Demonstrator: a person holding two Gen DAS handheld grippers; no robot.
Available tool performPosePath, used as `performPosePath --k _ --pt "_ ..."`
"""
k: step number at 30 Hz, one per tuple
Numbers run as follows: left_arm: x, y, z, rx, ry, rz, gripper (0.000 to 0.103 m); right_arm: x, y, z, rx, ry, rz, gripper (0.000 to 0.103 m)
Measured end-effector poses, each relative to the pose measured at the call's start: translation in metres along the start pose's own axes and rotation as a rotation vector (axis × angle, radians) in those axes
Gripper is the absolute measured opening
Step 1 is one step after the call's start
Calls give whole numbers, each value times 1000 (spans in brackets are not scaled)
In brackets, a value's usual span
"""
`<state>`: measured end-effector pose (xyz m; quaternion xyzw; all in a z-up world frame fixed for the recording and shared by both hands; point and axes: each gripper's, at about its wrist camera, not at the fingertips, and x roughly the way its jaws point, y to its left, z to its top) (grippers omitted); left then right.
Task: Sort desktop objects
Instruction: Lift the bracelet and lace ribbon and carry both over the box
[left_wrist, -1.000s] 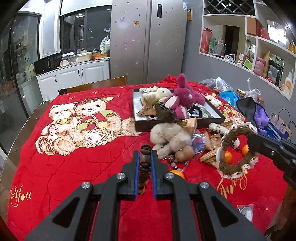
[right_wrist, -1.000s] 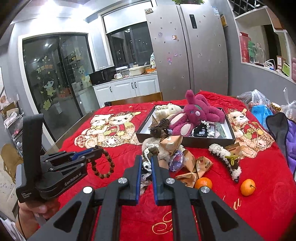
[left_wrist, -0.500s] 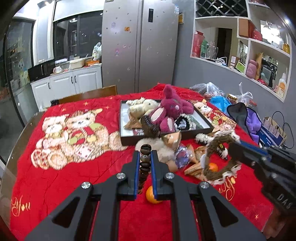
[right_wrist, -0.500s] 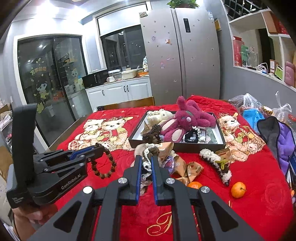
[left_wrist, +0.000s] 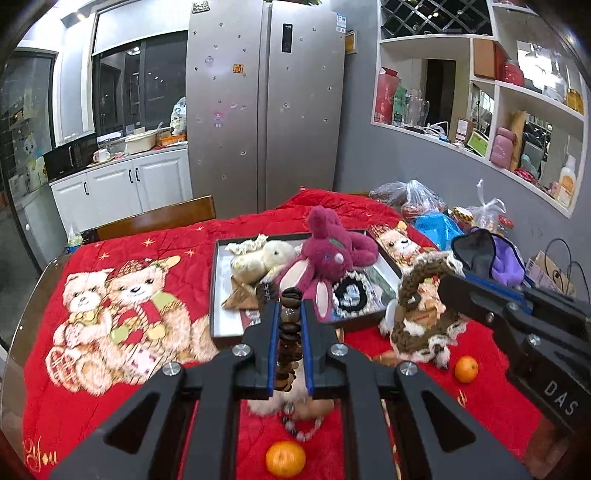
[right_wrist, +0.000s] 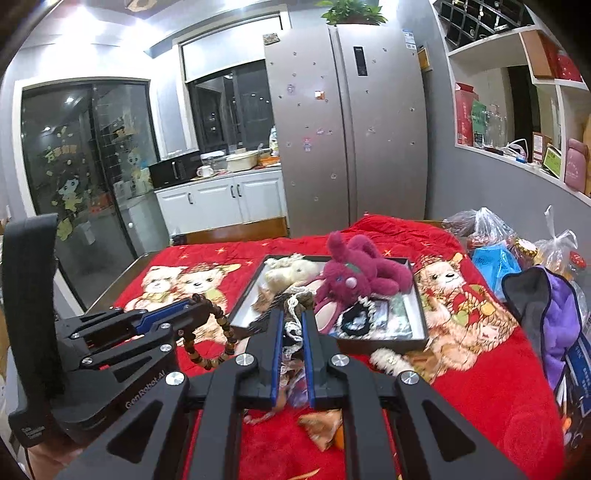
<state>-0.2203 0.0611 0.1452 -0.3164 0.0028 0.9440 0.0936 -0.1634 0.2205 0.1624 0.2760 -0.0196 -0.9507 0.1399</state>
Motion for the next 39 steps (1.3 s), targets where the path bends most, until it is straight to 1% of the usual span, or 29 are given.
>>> performPosePath --k 4,9,13,17,23,26,27,30,39 --pt "30 0 19 1 8 -5 12 23 -18 11 47 25 27 10" --pt "69 -4 38 11 18 -1 12 58 -28 23 19 68 -11 10" --pt "103 -8 50 3 50 -13 12 83 -38 33 0 96 -33 10" --pt "123 -15 55 8 63 -19 12 101 -46 41 -15 112 -61 10" --pt "134 -17 55 -8 51 -29 12 116 -51 48 -39 115 -82 10" --pt "142 -17 52 21 60 -12 12 125 -56 46 -37 119 -82 10" --pt "144 -16 52 28 59 4 12 130 -58 45 -37 130 -88 10" --pt "147 -6 53 19 63 20 12 141 -67 41 -41 155 -114 10" --pt "148 6 55 11 57 51 12 140 -93 42 -18 159 -173 10"
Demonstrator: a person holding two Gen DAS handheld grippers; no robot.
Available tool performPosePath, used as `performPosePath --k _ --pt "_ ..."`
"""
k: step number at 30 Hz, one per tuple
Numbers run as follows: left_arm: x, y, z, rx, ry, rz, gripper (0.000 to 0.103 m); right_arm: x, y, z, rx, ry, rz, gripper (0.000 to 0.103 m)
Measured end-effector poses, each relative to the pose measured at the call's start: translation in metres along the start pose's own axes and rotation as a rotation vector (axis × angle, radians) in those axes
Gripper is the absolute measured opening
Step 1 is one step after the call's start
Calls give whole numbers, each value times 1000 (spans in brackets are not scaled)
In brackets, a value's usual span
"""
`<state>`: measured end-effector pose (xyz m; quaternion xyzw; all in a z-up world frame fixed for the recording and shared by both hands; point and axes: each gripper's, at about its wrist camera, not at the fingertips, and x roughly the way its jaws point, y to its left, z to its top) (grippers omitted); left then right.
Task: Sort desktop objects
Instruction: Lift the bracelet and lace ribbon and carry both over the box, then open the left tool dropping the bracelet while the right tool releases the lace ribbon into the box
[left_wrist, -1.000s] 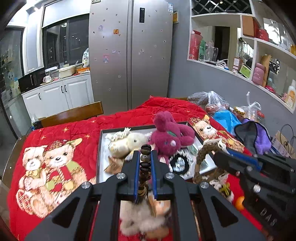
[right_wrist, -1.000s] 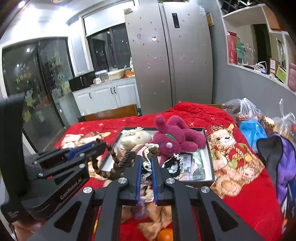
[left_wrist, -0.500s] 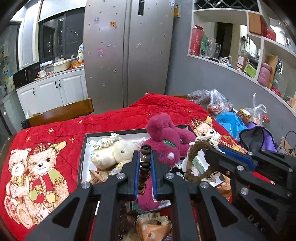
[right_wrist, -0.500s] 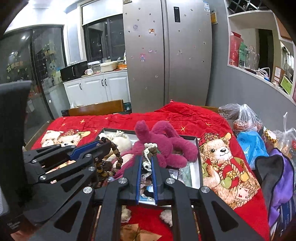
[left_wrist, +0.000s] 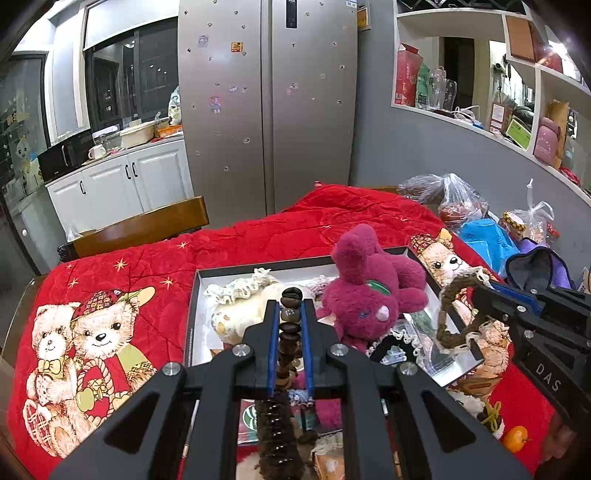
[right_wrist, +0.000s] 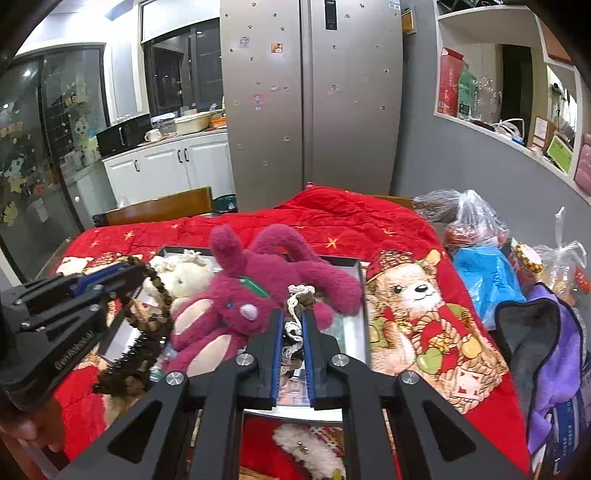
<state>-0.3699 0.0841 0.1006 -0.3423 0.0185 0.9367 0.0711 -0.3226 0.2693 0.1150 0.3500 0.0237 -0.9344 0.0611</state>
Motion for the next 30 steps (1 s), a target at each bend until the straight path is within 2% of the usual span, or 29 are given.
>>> performPosePath --k 7,20,21,23,24,25,26,27,30 --pt "3 8 2 -16 10 13 12 6 -2 -2 -21 8 -65 10" --pt "11 20 2 -20 24 68 12 14 -13 -5 20 37 -53 10" --pt "11 19 3 -14 24 72 12 15 -13 -5 22 41 -48 13" --pt "10 19 3 -8 24 73 22 16 -14 -5 38 46 -26 15" --pt "10 19 4 -10 22 75 48 16 -15 -5 46 48 -11 24" --pt "9 19 4 -14 19 86 82 16 -15 -5 54 55 8 31" --pt "7 20 5 -20 7 96 93 16 -15 -5 59 57 16 48" --pt "4 20 5 -26 -7 105 98 14 -15 -5 60 51 14 57" --pt "-1 20 8 -16 -25 122 98 8 -10 -3 29 28 -7 59"
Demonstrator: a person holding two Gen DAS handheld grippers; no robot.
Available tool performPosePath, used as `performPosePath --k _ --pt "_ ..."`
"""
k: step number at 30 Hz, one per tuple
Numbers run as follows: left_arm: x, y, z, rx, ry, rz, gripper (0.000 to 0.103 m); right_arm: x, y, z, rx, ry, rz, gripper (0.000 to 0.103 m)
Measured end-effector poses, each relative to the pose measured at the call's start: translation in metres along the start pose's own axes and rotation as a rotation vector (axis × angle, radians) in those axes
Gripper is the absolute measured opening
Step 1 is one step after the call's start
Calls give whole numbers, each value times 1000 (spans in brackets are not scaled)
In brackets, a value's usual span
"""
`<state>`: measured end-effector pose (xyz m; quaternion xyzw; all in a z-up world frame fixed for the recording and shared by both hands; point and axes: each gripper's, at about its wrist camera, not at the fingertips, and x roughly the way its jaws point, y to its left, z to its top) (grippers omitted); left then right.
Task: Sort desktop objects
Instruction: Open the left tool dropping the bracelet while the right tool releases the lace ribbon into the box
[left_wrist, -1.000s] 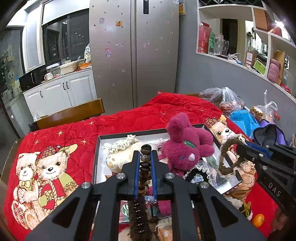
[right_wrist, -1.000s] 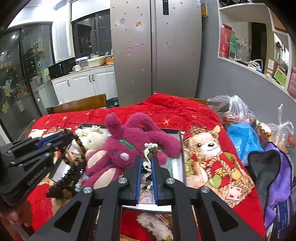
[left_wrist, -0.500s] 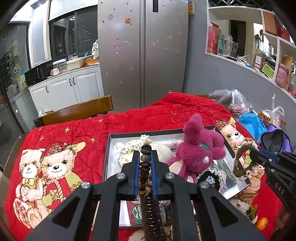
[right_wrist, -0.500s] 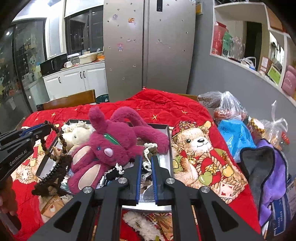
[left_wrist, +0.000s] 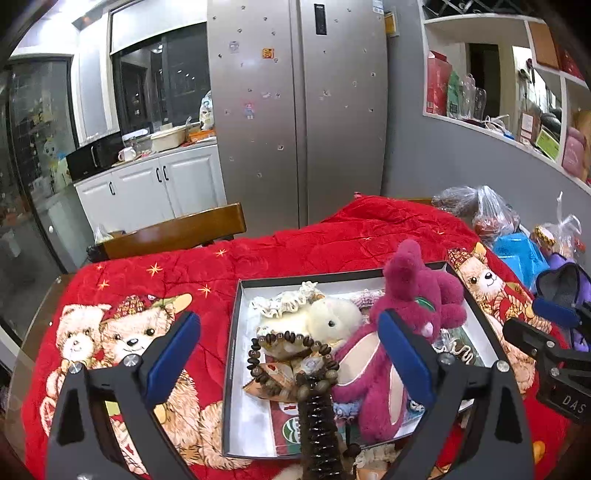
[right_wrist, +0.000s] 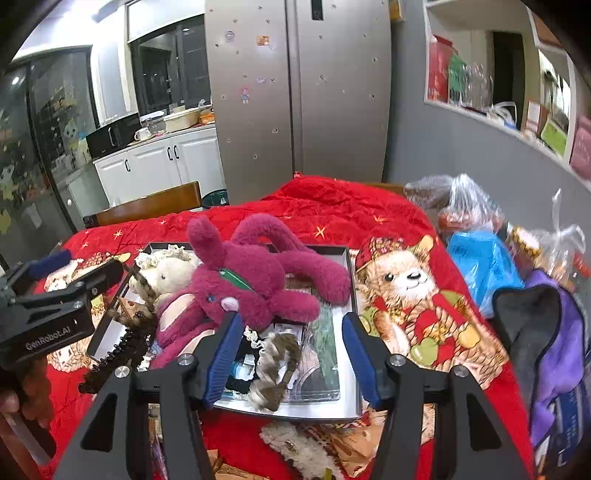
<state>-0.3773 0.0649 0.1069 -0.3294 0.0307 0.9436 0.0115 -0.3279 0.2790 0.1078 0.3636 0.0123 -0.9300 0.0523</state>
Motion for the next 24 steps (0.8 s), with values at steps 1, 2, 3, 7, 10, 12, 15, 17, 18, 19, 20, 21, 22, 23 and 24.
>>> performPosePath --k 1,2,3,7,10,12,15,17,18,19,20,21,22,23,24 --pt "0 0 1 9 4 3 98 -2 2 1 -7 -3 -1 61" --pt "0 0 1 15 5 10 98 -3 3 1 -11 -8 -2 63" --pt "0 0 1 14 5 15 98 -4 3 1 -11 -11 -3 64" --pt "1 0 1 10 16 5 98 -2 3 1 -6 2 0 64" --pt "0 -2 0 20 14 12 98 -1 2 1 0 6 2 64" --pt "0 -3 0 24 12 13 98 -2 2 1 1 3 0 64" --pt "0 -5 -1 29 12 10 98 -4 0 1 6 -5 2 64" --pt "0 -7 -2 32 10 8 98 -5 -1 2 11 -6 5 64" --pt "0 -8 -2 35 11 10 98 -5 -1 2 13 -5 7 64" --pt "-1 -9 -2 36 9 11 98 -5 -2 2 16 -4 8 64" --pt "-1 -9 -2 37 8 9 98 -5 -2 2 16 -3 10 64" --pt "-2 -10 -2 38 7 6 98 -4 -2 2 16 -3 11 64" --pt "-2 -11 -2 41 6 6 98 -4 -1 2 15 -3 9 64" --pt "-3 -11 -2 43 4 7 98 -4 -1 2 13 -3 7 64" --pt "-3 -11 -3 44 3 8 98 -4 0 2 9 -2 5 66"
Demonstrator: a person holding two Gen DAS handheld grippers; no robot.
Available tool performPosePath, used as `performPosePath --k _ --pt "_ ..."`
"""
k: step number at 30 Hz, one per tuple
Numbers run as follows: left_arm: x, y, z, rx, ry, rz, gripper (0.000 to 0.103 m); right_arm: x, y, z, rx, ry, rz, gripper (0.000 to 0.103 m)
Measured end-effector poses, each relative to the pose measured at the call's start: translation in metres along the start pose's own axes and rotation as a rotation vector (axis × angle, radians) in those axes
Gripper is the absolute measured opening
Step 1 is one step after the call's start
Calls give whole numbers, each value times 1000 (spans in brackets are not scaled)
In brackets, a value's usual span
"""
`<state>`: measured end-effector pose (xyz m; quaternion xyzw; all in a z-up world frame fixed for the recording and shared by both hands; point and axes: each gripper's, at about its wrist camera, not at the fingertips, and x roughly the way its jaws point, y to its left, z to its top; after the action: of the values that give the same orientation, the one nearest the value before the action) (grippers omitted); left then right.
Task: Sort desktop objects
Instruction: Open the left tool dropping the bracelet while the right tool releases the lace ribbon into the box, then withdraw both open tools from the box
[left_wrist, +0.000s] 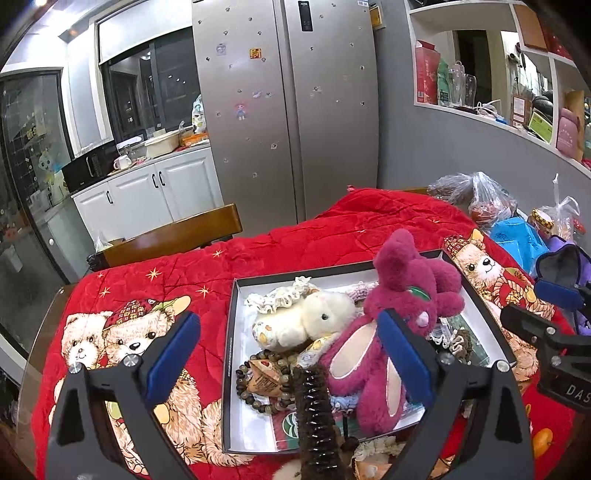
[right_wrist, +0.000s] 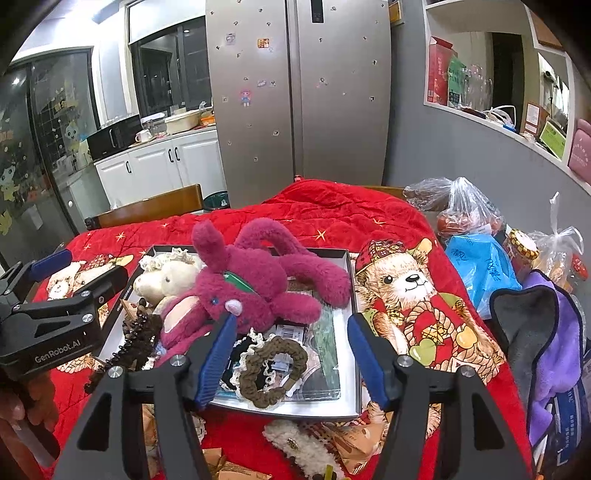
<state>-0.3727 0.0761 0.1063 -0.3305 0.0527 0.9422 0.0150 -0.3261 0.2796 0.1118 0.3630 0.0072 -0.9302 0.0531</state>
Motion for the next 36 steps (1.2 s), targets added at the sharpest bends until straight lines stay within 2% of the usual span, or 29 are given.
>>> performPosePath --k 3,5,10,15,18,20,23,27,30,33,36 --pt "-2 0 0 -1 0 -7 98 1 2 1 -13 1 -21 74" --pt "-4 0 0 1 -5 -8 98 0 3 1 -19 -5 -23 75" --pt "-23 3 4 -6 -32 -26 98 -17 3 5 -8 -62 90 79" --pt "-67 16 8 -58 -70 -71 98 -47 7 10 -25 -121 105 82" --pt "-113 26 0 -98 -130 -90 98 -75 5 12 2 -159 114 83" --pt "-142 29 -8 -99 -170 -74 99 -92 5 9 23 -183 119 84" --pt "-182 35 -22 -116 -210 -41 102 -122 8 -12 21 -229 142 87" --pt "-232 35 -48 -116 -246 -27 103 -154 14 -51 36 -262 123 100" --pt "-258 24 -68 -80 -227 1 103 -176 22 -79 31 -286 85 103" --pt "-272 18 -100 -79 -242 -29 103 -198 30 -108 20 -310 46 103" --pt "-262 13 -141 -101 -186 -34 103 -213 43 -138 -9 -338 -1 103"
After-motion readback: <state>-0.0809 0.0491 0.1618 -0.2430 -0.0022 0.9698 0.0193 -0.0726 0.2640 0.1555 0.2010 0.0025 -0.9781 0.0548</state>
